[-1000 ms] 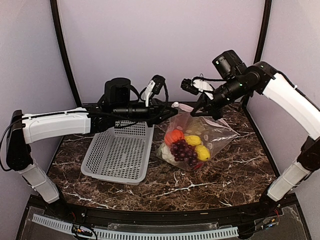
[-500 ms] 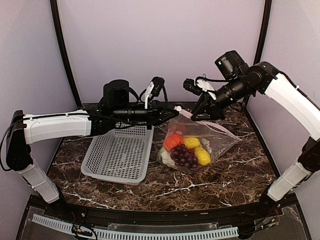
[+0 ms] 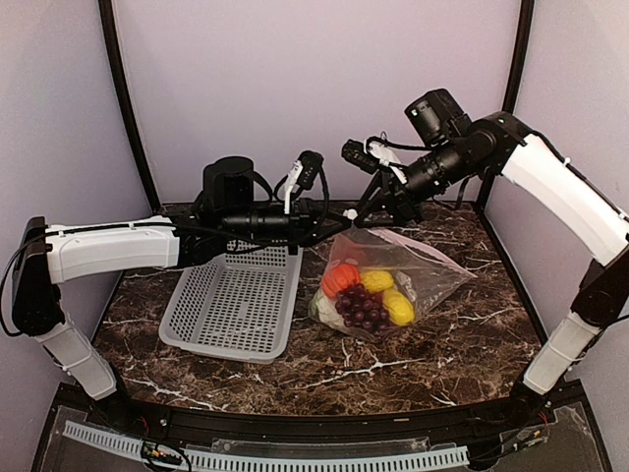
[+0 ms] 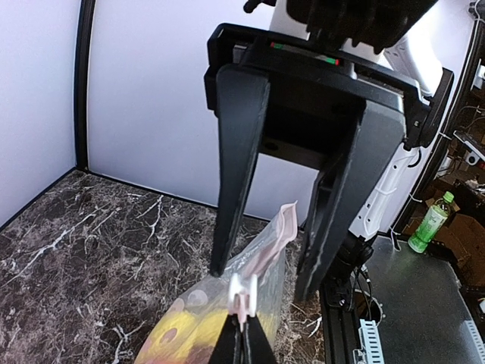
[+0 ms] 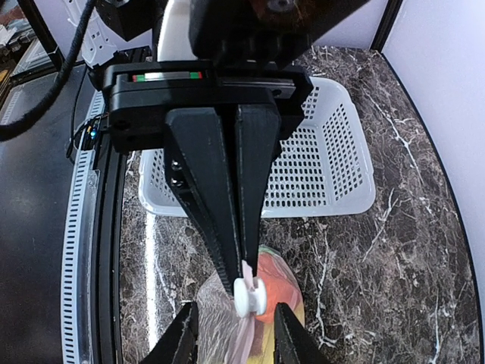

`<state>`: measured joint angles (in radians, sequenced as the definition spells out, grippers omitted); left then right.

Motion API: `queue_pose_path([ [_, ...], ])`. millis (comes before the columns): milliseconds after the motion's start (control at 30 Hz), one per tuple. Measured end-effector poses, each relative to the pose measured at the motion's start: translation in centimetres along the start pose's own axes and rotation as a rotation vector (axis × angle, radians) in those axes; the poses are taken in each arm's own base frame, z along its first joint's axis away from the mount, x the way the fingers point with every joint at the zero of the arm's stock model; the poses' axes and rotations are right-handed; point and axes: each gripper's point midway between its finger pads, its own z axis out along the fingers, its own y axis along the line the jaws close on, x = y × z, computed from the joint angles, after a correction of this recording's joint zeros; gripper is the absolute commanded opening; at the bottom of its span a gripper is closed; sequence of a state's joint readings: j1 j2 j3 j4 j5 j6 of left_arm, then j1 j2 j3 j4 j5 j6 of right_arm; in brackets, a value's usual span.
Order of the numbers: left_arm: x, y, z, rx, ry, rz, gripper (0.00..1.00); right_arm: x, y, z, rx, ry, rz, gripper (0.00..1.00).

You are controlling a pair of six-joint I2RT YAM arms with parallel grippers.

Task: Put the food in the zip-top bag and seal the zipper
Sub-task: Adjust the zipper on the zipper food storage bag.

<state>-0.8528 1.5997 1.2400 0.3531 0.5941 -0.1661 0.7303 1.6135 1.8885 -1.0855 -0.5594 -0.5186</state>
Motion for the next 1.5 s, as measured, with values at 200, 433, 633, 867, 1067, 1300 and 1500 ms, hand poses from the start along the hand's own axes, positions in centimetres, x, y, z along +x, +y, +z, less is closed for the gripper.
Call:
queue_pose_path([
  [200,0.1,-0.3,0.0,0.018,0.004,0.005,0.01,0.3,-0.3,0.6,-0.005,0.012,0.022,0.21],
  [433,0.2,-0.4,0.0,0.025,0.007,0.015,0.02,0.1,-0.3,0.7,-0.012,0.004,0.038,0.03],
  [633,0.3,-0.4,0.0,0.025,0.010,0.025,0.07,-0.2,-0.2,0.8,-0.021,-0.003,0.042,0.00],
  [867,0.3,-0.4,0.0,0.024,0.012,0.029,0.01,-0.2,-0.3,0.9,-0.024,-0.001,0.044,0.00],
  [1067,0.4,0.4,0.0,-0.020,0.009,0.026,0.01,0.1,-0.5,1.0,-0.010,0.010,0.046,0.00],
  [1300,1.2,1.5,0.1,-0.098,0.017,0.016,0.01,1.7,-1.4,1.1,0.018,0.023,0.060,0.00],
  [1500,1.4,2.5,-0.7,-0.175,0.012,0.015,0.01,5.3,-1.8,-0.8,0.069,0.064,0.104,0.00],
])
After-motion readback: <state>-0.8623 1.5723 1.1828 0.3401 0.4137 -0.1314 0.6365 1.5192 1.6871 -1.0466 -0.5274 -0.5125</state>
